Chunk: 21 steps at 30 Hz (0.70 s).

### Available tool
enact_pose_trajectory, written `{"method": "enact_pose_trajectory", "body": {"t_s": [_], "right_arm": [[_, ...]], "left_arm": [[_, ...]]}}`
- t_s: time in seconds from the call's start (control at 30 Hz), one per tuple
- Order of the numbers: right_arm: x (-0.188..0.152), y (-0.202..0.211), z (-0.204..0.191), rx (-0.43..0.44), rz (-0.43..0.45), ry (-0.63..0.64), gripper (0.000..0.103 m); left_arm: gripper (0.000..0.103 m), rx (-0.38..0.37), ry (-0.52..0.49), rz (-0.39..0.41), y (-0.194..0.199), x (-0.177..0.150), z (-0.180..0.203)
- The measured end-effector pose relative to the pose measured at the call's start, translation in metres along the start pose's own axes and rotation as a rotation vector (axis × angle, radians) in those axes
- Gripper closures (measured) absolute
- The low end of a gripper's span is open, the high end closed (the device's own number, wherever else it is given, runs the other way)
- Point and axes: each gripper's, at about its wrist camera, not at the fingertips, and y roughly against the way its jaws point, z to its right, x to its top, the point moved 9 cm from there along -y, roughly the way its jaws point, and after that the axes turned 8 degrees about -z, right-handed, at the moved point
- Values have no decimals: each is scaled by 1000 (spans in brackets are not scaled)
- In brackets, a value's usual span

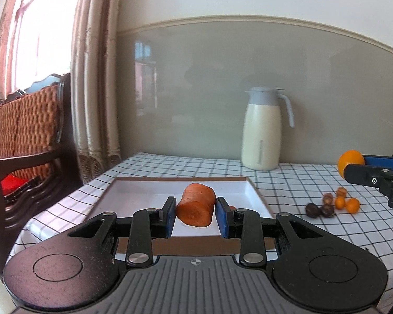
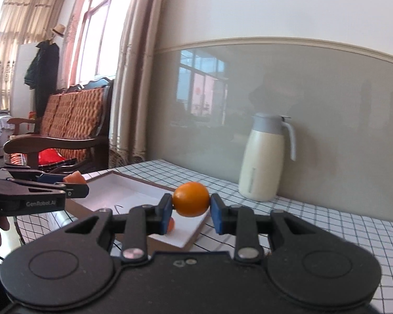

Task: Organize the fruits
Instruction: 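Carry the carrot piece in the left gripper over the box while the right carries the orange there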

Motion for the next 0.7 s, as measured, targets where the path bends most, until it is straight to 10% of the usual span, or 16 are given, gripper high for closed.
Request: {"method": "enact_pose_trajectory", "body": {"t_s": [0.7], "right_arm": [[35, -62, -5, 27, 20, -34, 80]], "left_arm": [[70, 110, 91, 27, -47, 28, -69]]}}
